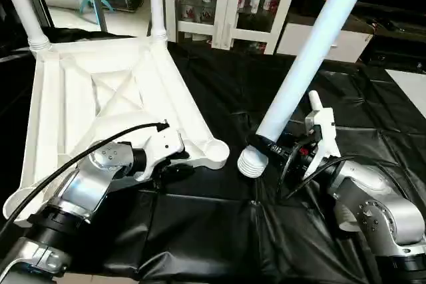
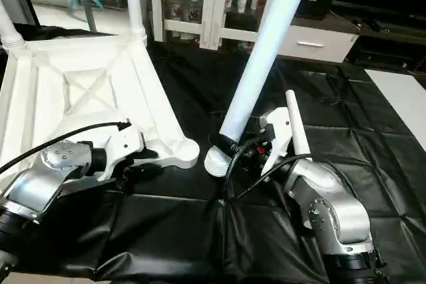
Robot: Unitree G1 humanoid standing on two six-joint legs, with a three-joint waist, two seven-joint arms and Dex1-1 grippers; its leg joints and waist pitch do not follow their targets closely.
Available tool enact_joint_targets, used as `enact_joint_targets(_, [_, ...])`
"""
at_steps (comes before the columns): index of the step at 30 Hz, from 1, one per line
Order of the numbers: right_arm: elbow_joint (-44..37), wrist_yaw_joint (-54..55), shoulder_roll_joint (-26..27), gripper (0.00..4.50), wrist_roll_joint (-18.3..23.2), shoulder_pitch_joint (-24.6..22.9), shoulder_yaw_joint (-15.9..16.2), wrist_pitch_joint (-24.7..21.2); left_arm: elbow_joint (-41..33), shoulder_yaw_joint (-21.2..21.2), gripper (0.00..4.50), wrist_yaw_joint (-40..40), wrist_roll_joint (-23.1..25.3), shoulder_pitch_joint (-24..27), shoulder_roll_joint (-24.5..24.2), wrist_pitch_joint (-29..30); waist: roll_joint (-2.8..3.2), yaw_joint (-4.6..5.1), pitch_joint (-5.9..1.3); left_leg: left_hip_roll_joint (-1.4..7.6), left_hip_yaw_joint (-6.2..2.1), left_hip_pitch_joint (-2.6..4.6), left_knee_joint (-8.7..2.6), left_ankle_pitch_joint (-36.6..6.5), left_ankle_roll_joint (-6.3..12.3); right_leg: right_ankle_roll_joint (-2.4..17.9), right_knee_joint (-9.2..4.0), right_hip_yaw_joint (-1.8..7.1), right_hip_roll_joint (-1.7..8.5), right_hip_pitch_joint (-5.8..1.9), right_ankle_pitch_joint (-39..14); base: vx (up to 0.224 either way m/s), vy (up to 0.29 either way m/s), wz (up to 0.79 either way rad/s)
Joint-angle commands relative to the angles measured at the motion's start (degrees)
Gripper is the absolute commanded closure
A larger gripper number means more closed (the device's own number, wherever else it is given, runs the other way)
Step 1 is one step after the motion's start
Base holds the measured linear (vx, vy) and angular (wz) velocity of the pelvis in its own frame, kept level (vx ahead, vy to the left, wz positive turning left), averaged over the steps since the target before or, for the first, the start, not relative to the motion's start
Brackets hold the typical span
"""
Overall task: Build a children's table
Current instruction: Pick table leg
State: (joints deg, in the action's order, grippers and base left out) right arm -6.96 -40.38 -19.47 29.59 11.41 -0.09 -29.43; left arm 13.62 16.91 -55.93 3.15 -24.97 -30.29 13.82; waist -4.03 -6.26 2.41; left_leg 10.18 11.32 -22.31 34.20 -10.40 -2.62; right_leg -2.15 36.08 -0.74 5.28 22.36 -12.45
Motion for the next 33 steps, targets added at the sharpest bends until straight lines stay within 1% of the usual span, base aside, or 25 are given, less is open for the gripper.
enact_joint_targets(1, [-1.74, 0.16, -0.74, 2.65, 0.65, -0.13, -0.92, -0.41, 1.00, 0.57, 2.87, 0.49, 0.97, -0.61, 0.09, 0.41, 0.69, 0.22, -3.15, 2.73, -1.15, 2.00, -4.65, -11.29, -2.02, 10.60, -3.82, 1.22, 2.40, -1.09, -2.95, 0.000, 0.000, 0.00])
enact_joint_targets(2, [-1.78, 0.16, -0.76, 2.65, 0.70, -0.19, -0.95, -0.42, 1.13, 0.76, 3.04, 0.19, 1.02, -0.72, -0.06, 0.61, 0.80, 0.23, -3.12, 2.74, -1.17, 2.01, -4.71, -11.66, -2.12, 10.62, -3.88, 1.24, 2.42, -1.05, -3.45, 0.000, 0.000, 0.00])
enact_joint_targets(3, [-1.73, 0.15, -0.78, 2.65, 0.73, -0.19, -1.01, -0.42, 1.14, 1.03, 3.04, -0.34, 0.93, -0.77, -0.29, 1.01, 0.73, 0.27, -3.10, 2.76, -1.17, 2.03, -4.74, -12.03, -2.21, 10.59, -3.96, 1.24, 2.41, -1.05, -3.91, 0.000, 0.000, 0.00])
enact_joint_targets(4, [-1.68, 0.14, -0.78, 2.65, 0.75, -0.18, -1.04, -0.41, 1.13, 1.17, 3.23, -0.63, 0.85, -0.78, -0.42, 1.25, 0.77, 0.29, -3.08, 2.78, -1.20, 2.06, -4.78, -12.70, -2.42, 10.49, -4.00, 1.25, 2.43, -1.01, -4.79, 0.000, 0.000, 0.00])
enact_joint_targets(6, [-1.59, 0.17, -0.75, 2.65, 0.73, -0.10, -1.12, -0.42, 1.11, 1.49, 3.26, -1.13, 0.90, -0.71, -0.74, 1.37, 0.80, 0.41, -3.01, 2.80, -1.28, 2.08, -4.92, -13.85, -2.89, 10.38, -4.12, 1.26, 2.46, -0.96, -6.17, 0.000, 0.000, 0.00])
enact_joint_targets(7, [-1.59, 0.18, -0.74, 2.65, 0.74, -0.08, -1.14, -0.43, 1.07, 1.55, 3.49, -1.20, 0.95, -0.68, -0.81, 1.38, 0.80, 0.43, -3.03, 2.80, -1.29, 2.11, -4.92, -13.99, -2.96, 10.34, -4.14, 1.26, 2.47, -0.95, -6.38, 0.000, 0.000, 0.00])
enact_joint_targets(8, [-1.32, 0.28, -0.68, 2.65, 0.72, 0.34, -1.33, -0.37, 0.54, 2.22, 3.49, -2.21, 1.35, -0.22, -1.61, 1.67, 1.18, 0.56, -3.01, 2.79, -1.36, 2.11, -5.03, -14.56, -3.29, 10.28, -4.20, 1.25, 2.41, -0.91, -6.47, 0.000, 0.000, 0.00])
enact_joint_targets(9, [-1.25, 0.29, -0.67, 2.65, 0.71, 0.42, -1.34, -0.36, 0.49, 2.29, 3.67, -2.34, 1.40, -0.18, -1.70, 1.71, 1.17, 0.65, -3.02, 2.79, -1.42, 2.12, -5.09, -15.17, -3.54, 10.23, -4.19, 1.23, 2.41, -0.94, -6.80, 0.000, 0.000, 0.00])
enact_joint_targets(10, [-0.98, 0.34, -0.64, 2.65, 0.66, 0.75, -1.42, -0.31, 0.20, 2.56, 3.67, -2.96, 1.52, 0.05, -2.07, 1.95, 1.24, 0.70, -3.02, 2.77, -1.44, 2.09, -5.10, -15.28, -3.67, 10.25, -4.17, 1.25, 2.43, -0.95, -6.75, 0.000, 0.000, 0.00])
enact_joint_targets(11, [-0.78, 0.35, -0.61, 2.65, 0.63, 0.93, -1.47, -0.23, -0.15, 2.72, 3.71, -3.48, 1.47, 0.34, -2.35, 2.27, 1.15, 0.84, -3.07, 2.78, -1.46, 2.08, -5.09, -15.02, -3.66, 10.35, -4.10, 1.23, 2.40, -0.99, -6.17, 0.000, 0.000, 0.00])
enact_joint_targets(12, [-0.65, 0.34, -0.58, 2.65, 0.59, 0.97, -1.52, -0.06, -0.75, 2.78, 3.78, -3.89, 1.41, 0.87, -2.65, 2.65, 1.34, 0.94, -3.05, 2.76, -1.45, 2.05, -5.08, -14.72, -3.61, 10.57, -4.03, 1.24, 2.41, -0.99, -5.59, 0.000, 0.000, 0.00])
enact_joint_targets(14, [-0.67, 0.33, -0.57, 2.65, 0.57, 0.90, -1.54, 0.04, -1.03, 2.81, 4.01, -3.97, 1.40, 1.14, -2.79, 2.78, 1.25, 1.17, -3.09, 2.77, -1.45, 1.99, -5.06, -14.42, -3.47, 10.92, -3.95, 1.19, 2.39, -1.10, -4.85, 0.000, 0.000, 0.00])
enact_joint_targets(15, [-0.67, 0.36, -0.53, 2.65, 0.54, 0.92, -1.54, 0.09, -1.12, 3.05, 4.07, -4.23, 1.49, 1.29, -2.99, 2.77, 1.41, 1.22, -3.11, 2.76, -1.41, 2.05, -5.00, -14.19, -3.34, 11.14, -3.93, 1.20, 2.36, -1.06, -4.31, 0.000, 0.000, 0.00])
enact_joint_targets(17, [-0.61, 0.39, -0.46, 2.65, 0.43, 0.94, -1.45, 0.26, -0.98, 3.64, 4.21, -4.29, 2.24, 1.43, -3.37, 2.03, 1.38, 1.22, -3.10, 2.73, -1.36, 2.10, -4.95, -14.14, -3.13, 11.27, -3.95, 1.22, 2.32, -1.04, -4.12, 0.000, 0.000, 0.00])
enact_joint_targets(19, [-0.44, 0.34, -0.47, 2.65, 0.37, 1.08, -1.42, 0.35, -1.23, 3.61, 4.44, -4.56, 1.83, 1.53, -3.43, 2.29, 1.45, 1.18, -3.09, 2.76, -1.34, 2.15, -4.96, -14.24, -3.09, 11.46, -3.95, 1.22, 2.32, -1.01, -3.97, 0.000, 0.000, 0.00])
enact_joint_targets(23, [-0.16, 0.40, -0.32, 2.65, 0.44, 1.68, -1.53, 0.35, -2.34, 3.64, 4.50, -5.84, 1.09, 1.89, -3.74, 3.56, 1.43, 1.12, -3.01, 2.80, -1.33, 2.20, -5.06, -15.37, -3.38, 11.45, -4.05, 1.26, 2.38, -0.96, -5.54, 0.000, 0.000, 0.00])
enact_joint_targets(24, [0.42, 0.74, 0.16, 2.65, 0.95, 2.71, -1.92, -0.05, -3.11, 3.45, 4.50, -6.65, 0.21, 2.14, -3.61, 3.95, 1.32, 1.19, -2.98, 2.80, -1.31, 2.21, -5.10, -15.72, -3.40, 11.32, -4.18, 1.28, 2.39, -0.88, -6.36, 0.000, 0.000, 0.00])
enact_joint_targets(25, [0.47, 0.76, 0.20, 2.65, 1.00, 2.80, -1.95, -0.09, -3.18, 3.43, 4.50, -6.71, 0.14, 2.16, -3.59, 3.97, 1.39, 1.26, -3.00, 2.80, -1.36, 2.19, -5.12, -15.81, -3.55, 11.41, -4.07, 1.27, 2.43, -0.88, -6.64, 0.000, 0.000, 0.00])
enact_joint_targets(26, [1.11, 0.89, 0.55, 2.65, 1.46, 3.96, -2.13, -0.60, -3.88, 3.24, 4.50, -7.02, -0.58, 2.30, -3.27, 4.00, 1.34, 1.28, -2.99, 2.79, -1.32, 2.25, -5.11, -15.78, -3.65, 11.31, -4.15, 1.27, 2.35, -0.81, -6.89, 0.000, 0.000, 0.00])
enact_joint_targets(28, [2.02, 0.53, 0.78, 2.65, 1.57, 5.62, -1.63, -1.14, -4.86, 3.61, 4.50, -7.59, -1.03, 2.59, -3.07, 3.81, 1.22, 1.25, -3.07, 2.82, -1.32, 2.31, -5.06, -15.21, -3.49, 11.49, -4.04, 1.25, 2.41, -0.83, -6.48, 0.000, 0.000, 0.00])
enact_joint_targets(29, [2.93, 0.04, 0.91, 2.65, 1.29, 7.06, -0.85, -1.39, -5.49, 4.18, 4.50, -7.95, -1.10, 2.86, -2.87, 3.74, 1.23, 1.22, -3.09, 2.86, -1.27, 2.33, -4.99, -14.14, -3.28, 11.56, -3.89, 1.24, 2.37, -0.83, -5.38, 0.000, 0.000, 0.00])
enact_joint_targets(30, [3.85, -0.36, 1.11, 2.65, 0.82, 8.17, -0.16, -1.19, -5.76, 4.68, 4.50, -8.40, -1.18, 3.08, -2.68, 3.50, 0.78, 1.28, -3.13, 2.79, -1.11, 2.28, -4.84, -12.89, -2.84, 11.67, -3.80, 1.21, 2.26, -0.86, -4.29, 0.000, 0.000, 0.00])
enact_joint_targets(31, [4.21, -0.47, 1.21, 2.65, 0.63, 8.54, 0.08, -1.06, -5.82, 4.83, 4.50, -8.41, -1.15, 3.15, -2.58, 3.44, 0.97, 1.16, -3.14, 2.76, -1.09, 2.31, -4.81, -12.41, -2.69, 11.78, -3.72, 1.21, 2.30, -0.84, -3.99, 0.000, 0.000, 0.00])
enact_joint_targets(32, [5.24, -0.85, 1.56, 2.65, 0.24, 9.71, 0.76, -0.94, -6.00, 5.27, 4.50, -8.32, -1.01, 3.25, -2.22, 3.35, 0.58, 1.22, -3.13, 2.78, -1.00, 2.18, -4.76, -11.76, -2.40, 11.93, -3.71, 1.21, 2.33, -0.92, -3.51, 0.000, 0.000, 0.00])
enact_joint_targets(33, [5.98, -1.29, 1.93, 2.65, 0.21, 10.56, 1.27, -1.12, -6.30, 5.54, 4.50, -8.36, -0.92, 3.22, -1.95, 3.62, 0.89, 0.96, -3.15, 2.75, -0.96, 2.27, -4.71, -11.31, -2.24, 11.87, -3.69, 1.22, 2.36, -0.88, -3.53, 0.000, 0.000, 0.00])
